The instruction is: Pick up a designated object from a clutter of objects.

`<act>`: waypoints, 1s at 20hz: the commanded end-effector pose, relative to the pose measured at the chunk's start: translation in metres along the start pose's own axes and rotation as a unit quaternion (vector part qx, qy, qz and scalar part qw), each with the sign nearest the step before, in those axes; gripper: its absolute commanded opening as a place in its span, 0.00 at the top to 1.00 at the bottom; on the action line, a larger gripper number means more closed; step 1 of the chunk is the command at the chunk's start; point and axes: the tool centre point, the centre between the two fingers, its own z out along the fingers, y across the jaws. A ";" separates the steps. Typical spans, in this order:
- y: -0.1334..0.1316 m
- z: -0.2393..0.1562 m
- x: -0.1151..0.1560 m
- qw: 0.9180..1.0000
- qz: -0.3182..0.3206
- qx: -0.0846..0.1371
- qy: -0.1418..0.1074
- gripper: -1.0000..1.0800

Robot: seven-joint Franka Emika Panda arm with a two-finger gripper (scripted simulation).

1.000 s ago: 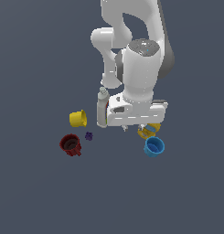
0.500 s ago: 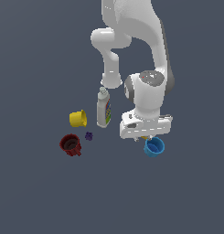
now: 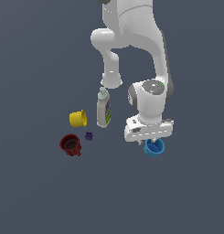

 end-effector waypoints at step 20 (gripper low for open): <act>-0.002 0.032 -0.002 1.000 0.000 0.001 0.002 1.00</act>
